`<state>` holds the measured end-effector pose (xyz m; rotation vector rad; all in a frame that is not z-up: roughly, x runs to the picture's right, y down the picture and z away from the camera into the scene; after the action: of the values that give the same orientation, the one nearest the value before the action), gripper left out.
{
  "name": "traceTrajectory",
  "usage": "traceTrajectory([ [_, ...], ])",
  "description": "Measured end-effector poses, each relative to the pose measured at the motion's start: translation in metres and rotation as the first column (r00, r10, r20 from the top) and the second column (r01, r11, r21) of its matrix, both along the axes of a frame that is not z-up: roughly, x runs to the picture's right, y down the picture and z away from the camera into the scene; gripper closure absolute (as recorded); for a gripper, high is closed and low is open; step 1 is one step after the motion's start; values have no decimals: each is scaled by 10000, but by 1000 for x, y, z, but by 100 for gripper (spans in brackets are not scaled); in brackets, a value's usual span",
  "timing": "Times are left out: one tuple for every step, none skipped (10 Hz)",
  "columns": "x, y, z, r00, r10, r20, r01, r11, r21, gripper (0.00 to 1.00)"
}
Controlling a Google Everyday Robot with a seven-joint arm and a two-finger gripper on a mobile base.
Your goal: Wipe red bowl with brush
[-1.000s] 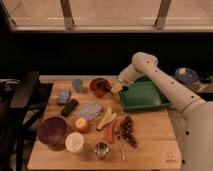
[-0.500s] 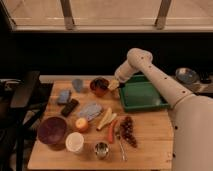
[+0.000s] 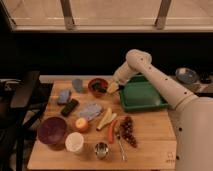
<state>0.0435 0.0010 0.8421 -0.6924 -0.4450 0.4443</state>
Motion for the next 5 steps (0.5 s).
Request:
traceTrajectory([
  [9, 1, -1, 9999, -12, -128, 12, 10000, -36, 100],
  [23, -1, 0, 9993, 0, -364, 0, 10000, -25, 100],
  [38, -7, 3, 9978, 70, -653, -68, 10000, 41, 100],
  [46, -18, 8, 9962, 89, -866, -76, 9999, 150, 100],
  [46, -26, 11, 9960, 65, -894, -43, 9997, 253, 100],
])
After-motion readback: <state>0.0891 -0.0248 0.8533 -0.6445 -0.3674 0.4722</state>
